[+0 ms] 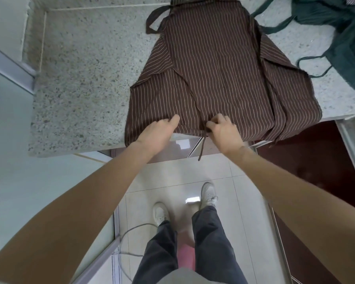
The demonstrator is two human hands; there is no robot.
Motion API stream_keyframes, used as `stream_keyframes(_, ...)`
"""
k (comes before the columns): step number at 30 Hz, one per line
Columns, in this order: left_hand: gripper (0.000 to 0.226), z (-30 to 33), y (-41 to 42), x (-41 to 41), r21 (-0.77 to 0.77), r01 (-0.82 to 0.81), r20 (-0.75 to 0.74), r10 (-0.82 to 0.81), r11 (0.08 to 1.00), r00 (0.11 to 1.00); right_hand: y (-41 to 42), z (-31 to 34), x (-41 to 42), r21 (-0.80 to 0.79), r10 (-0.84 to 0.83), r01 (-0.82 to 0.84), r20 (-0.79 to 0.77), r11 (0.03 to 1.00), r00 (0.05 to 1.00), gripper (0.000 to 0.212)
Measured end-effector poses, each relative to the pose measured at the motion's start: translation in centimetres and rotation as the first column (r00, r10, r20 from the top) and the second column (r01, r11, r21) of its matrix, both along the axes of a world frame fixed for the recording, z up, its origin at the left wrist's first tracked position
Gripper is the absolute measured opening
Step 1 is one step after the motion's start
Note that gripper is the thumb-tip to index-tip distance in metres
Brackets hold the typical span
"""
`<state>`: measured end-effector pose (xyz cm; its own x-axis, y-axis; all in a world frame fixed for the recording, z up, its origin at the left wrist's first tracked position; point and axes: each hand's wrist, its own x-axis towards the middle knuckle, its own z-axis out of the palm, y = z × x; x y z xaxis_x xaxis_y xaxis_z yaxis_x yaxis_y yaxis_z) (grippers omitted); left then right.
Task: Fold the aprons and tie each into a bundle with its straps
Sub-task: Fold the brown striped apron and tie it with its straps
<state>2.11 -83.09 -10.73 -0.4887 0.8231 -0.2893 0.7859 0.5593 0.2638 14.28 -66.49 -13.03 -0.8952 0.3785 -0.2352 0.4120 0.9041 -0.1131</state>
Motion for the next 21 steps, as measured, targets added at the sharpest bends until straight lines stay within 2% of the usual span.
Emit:
stream_keyframes(2,0.037,0.5,0.0,-0.1,-0.037,-0.016,0.063,0.018,0.999,0.998,1.8,1.7,-0.7,-0.273,-0.017,0.022,0.023,0.962,1.000,0.021)
stream_keyframes(3,0.032,0.8,0.1,-0.1,-0.067,-0.013,0.088,0.019,0.998,0.996,2.8,2.4,-1.1,-0.356,-0.021,0.050,0.085,0.933,0.996,0.022)
stream_keyframes(5,0.022,1.0,0.2,-0.4,-0.136,0.020,0.083,-0.009,0.991,0.997,4.2,3.3,-1.7,-0.420,0.013,0.078,0.210,0.904,0.978,0.025)
stream_keyframes(8,0.029,0.5,0.3,-1.4,-0.215,0.087,0.092,-0.069,0.973,0.993,4.3,3.4,-2.7,-0.412,0.119,0.027,0.325,0.911,0.938,0.031)
stream_keyframes(11,0.034,0.2,0.5,-1.6,-0.260,0.124,0.062,-0.111,0.958,0.992,1.9,3.0,-2.7,-0.158,0.181,-0.114,0.520,0.981,0.835,0.034)
stream_keyframes(13,0.026,0.2,0.8,-1.2,-0.271,0.152,-0.004,-0.159,0.951,0.987,0.4,2.4,-2.4,-0.051,0.124,-0.113,0.513,0.992,0.849,0.031)
stream_keyframes(15,0.013,0.5,0.8,-0.7,-0.254,0.162,-0.064,-0.184,0.953,0.981,-0.2,2.0,-1.9,-0.051,0.065,-0.047,0.432,0.998,0.899,0.025)
stream_keyframes(19,0.014,0.8,1.4,0.2,-0.219,0.104,-0.112,-0.131,0.970,0.985,0.3,1.6,-0.2,-0.155,0.082,-0.032,0.326,0.987,0.942,0.028)
stream_keyframes(21,0.012,1.1,2.0,0.4,-0.206,0.062,-0.101,-0.084,0.977,0.991,0.8,1.5,0.6,-0.296,0.072,0.003,0.245,0.955,0.967,0.035)
